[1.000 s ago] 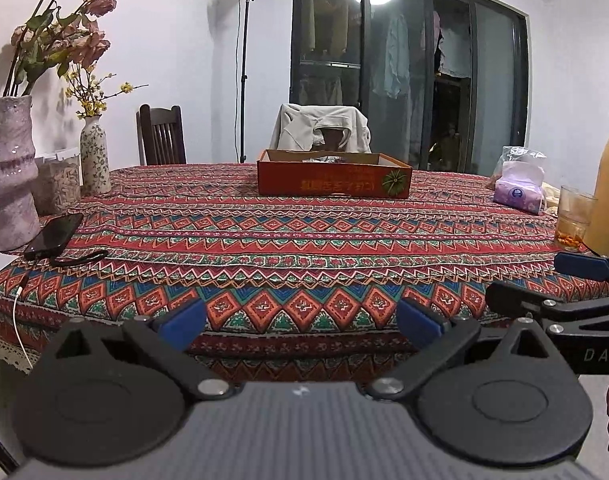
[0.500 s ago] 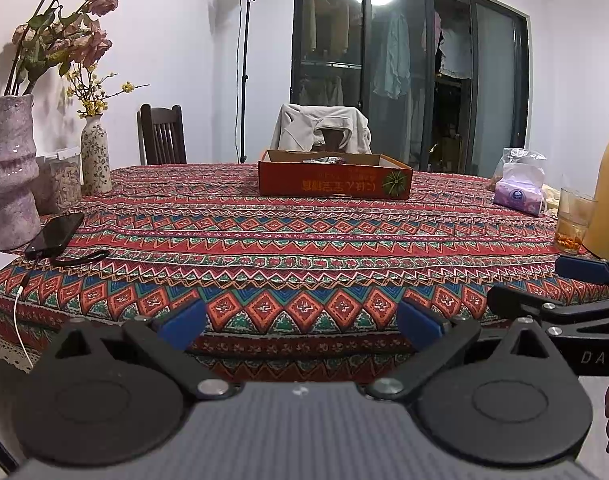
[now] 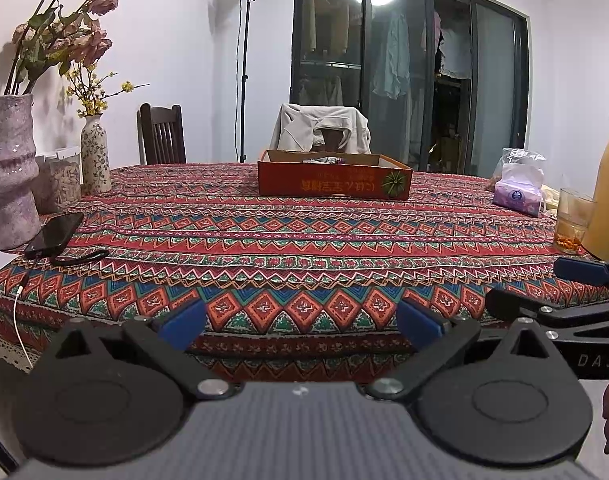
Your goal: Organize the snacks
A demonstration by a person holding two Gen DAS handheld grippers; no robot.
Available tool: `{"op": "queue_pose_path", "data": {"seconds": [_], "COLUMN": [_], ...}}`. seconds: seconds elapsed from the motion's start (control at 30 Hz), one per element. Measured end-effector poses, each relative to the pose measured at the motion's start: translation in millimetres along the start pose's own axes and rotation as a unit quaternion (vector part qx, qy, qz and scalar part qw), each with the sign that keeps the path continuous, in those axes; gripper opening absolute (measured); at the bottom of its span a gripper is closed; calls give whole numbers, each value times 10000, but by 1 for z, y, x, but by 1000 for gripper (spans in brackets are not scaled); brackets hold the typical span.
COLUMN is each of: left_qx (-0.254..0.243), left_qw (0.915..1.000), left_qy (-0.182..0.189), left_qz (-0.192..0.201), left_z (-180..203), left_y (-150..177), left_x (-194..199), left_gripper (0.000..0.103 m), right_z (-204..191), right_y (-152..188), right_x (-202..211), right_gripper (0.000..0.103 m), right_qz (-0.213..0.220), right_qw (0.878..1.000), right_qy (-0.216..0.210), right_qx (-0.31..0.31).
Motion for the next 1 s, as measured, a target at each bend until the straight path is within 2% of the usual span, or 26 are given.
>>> {"op": "queue_pose_path", "data": {"seconds": [1.0], "left_qx": [-56], "left_qw": [9999], "left_qy": [85], "left_qz": [-40], "left_z": [2], "left_y": [0], "left_x": [1], "left_gripper": [103], "right_z": [0], "right_y": [1], "right_x": [1], "right_gripper": [103], "right_qz": [-1], "right_qw": [10000], "right_qy": [-5], "right_qx": [2]}}
Point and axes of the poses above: each gripper's, at about its wrist camera, not at the fingertips, and x roughly against the way its jaws point, z to its right, y to its underside, the point moved 5 cm from there along -x, roughly the way its jaws point, and after that the axes turned 1 degree about x, right-handed, at the moved point
